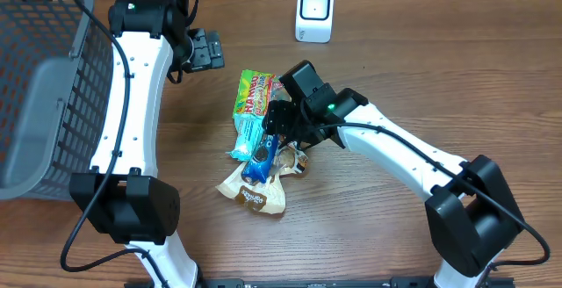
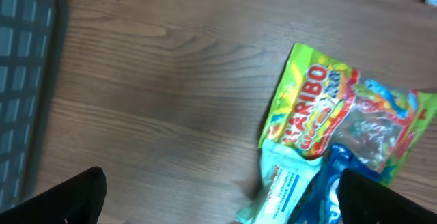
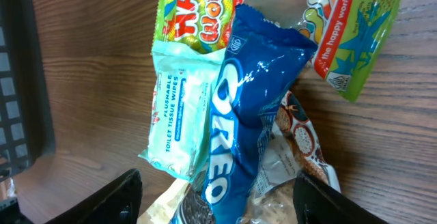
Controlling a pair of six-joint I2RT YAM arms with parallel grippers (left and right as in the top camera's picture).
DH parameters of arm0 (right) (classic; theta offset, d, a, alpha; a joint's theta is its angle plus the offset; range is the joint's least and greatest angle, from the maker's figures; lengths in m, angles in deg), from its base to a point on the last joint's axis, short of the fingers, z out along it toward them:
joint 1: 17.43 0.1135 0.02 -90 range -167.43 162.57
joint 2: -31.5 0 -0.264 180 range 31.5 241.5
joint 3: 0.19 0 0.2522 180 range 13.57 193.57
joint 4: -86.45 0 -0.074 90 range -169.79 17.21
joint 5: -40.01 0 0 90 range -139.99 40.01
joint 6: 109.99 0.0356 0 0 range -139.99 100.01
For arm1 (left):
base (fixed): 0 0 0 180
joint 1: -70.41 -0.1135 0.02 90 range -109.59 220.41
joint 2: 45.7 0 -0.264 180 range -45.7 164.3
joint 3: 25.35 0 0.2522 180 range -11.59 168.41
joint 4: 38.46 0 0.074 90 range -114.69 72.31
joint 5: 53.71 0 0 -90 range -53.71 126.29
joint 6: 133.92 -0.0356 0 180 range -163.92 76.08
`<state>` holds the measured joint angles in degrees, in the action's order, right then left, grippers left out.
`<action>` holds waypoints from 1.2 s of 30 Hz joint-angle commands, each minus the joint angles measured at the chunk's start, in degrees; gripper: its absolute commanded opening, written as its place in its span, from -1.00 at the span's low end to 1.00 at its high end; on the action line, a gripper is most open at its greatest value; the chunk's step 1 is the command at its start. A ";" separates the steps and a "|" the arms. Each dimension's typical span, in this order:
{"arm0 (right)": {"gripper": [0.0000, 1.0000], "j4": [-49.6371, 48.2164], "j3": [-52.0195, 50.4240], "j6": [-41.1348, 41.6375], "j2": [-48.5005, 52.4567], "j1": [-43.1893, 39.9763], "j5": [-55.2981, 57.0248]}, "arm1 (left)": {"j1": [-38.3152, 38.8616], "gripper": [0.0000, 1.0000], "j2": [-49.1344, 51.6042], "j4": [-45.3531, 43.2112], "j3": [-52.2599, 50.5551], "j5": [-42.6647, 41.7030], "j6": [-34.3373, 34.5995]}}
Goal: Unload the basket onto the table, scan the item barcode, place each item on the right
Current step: 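Grasp the Oreo pack with the right gripper and lift toward the scanner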
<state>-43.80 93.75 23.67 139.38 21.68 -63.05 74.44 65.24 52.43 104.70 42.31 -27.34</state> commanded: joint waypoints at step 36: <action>-0.92 3.39 6.16 4.15 3.93 3.19 3.43 | 0.11 1.00 0.52 -2.14 0.33 -1.79 1.62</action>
<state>-42.32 95.74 27.98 146.52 26.36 -58.04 74.44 65.24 50.33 104.70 41.00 -26.30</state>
